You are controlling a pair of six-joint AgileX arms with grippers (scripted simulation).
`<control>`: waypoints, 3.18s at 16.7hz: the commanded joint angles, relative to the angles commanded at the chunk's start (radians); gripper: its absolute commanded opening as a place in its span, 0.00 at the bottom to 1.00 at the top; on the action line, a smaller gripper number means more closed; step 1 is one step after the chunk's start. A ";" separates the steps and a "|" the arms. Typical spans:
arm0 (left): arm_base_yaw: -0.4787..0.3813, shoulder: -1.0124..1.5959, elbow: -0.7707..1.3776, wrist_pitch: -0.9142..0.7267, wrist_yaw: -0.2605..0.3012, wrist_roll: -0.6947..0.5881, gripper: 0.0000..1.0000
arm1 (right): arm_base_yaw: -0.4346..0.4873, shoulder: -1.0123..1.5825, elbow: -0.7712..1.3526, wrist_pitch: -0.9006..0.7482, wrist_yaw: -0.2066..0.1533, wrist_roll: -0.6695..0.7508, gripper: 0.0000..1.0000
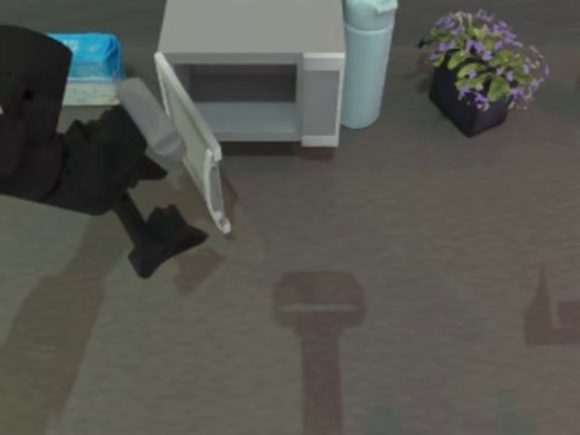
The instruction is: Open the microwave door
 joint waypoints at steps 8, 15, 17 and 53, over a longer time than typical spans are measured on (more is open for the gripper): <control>0.000 -0.070 -0.016 -0.056 -0.002 -0.012 1.00 | 0.000 0.000 0.000 0.000 0.000 0.000 1.00; -0.069 0.125 0.275 -0.322 -0.126 -0.300 1.00 | 0.000 0.000 0.000 0.000 0.000 0.000 1.00; -0.103 0.213 0.451 -0.455 -0.189 -0.460 1.00 | 0.000 0.000 0.000 0.000 0.000 0.000 1.00; -0.281 0.572 1.001 -0.843 -0.677 -1.649 1.00 | 0.000 0.000 0.000 0.000 0.000 0.000 1.00</control>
